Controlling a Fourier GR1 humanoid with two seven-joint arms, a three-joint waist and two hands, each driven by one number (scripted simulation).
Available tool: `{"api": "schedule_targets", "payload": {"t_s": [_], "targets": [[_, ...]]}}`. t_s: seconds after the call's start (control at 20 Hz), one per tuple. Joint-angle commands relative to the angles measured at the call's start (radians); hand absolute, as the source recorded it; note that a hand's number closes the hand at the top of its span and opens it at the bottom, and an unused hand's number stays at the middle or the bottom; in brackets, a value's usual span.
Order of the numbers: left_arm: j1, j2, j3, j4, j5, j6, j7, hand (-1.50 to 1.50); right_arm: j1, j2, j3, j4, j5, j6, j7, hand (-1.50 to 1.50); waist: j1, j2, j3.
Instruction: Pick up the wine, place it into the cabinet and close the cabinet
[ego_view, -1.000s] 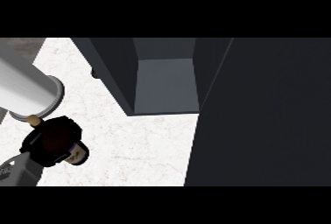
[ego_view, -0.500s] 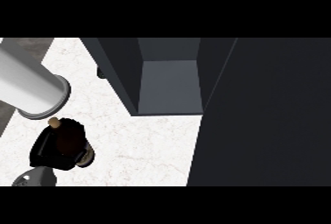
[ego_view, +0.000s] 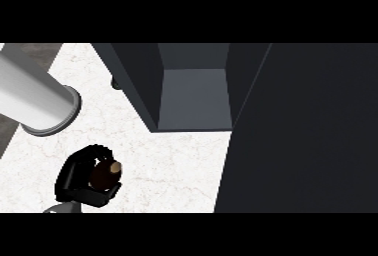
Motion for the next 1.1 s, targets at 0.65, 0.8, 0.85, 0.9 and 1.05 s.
{"api": "schedule_targets", "payload": {"t_s": [0.65, 0.8, 0.85, 0.9, 1.05], "targets": [[0.158, -0.051, -0.465, -0.346, 0.166, 0.294, 0.182, 1.5, 0.13, -0.104, 0.025, -0.194, 0.079, -0.005, -0.006, -1.5, 0.001, 0.008, -0.011], [0.124, -0.051, -0.54, -0.378, 0.175, 0.431, 0.219, 1.5, 0.097, -0.096, -0.002, -0.204, 0.083, -0.032, 0.028, -1.5, -0.001, 0.008, -0.012], [0.135, -0.051, -0.577, -0.368, 0.158, 0.446, 0.22, 1.5, 0.126, -0.115, 0.024, -0.23, 0.102, -0.036, 0.02, -1.5, -0.007, 0.006, -0.012], [0.122, -0.051, -0.526, -0.417, 0.157, 0.452, 0.262, 1.5, 0.085, -0.12, -0.041, -0.238, 0.048, -0.027, 0.051, -1.5, 0.001, 0.008, -0.011], [0.056, -0.051, -0.562, -0.418, 0.162, 0.564, 0.284, 1.5, 0.104, -0.112, 0.0, -0.216, 0.068, -0.038, 0.032, -1.5, -0.003, 0.008, -0.012]]}}
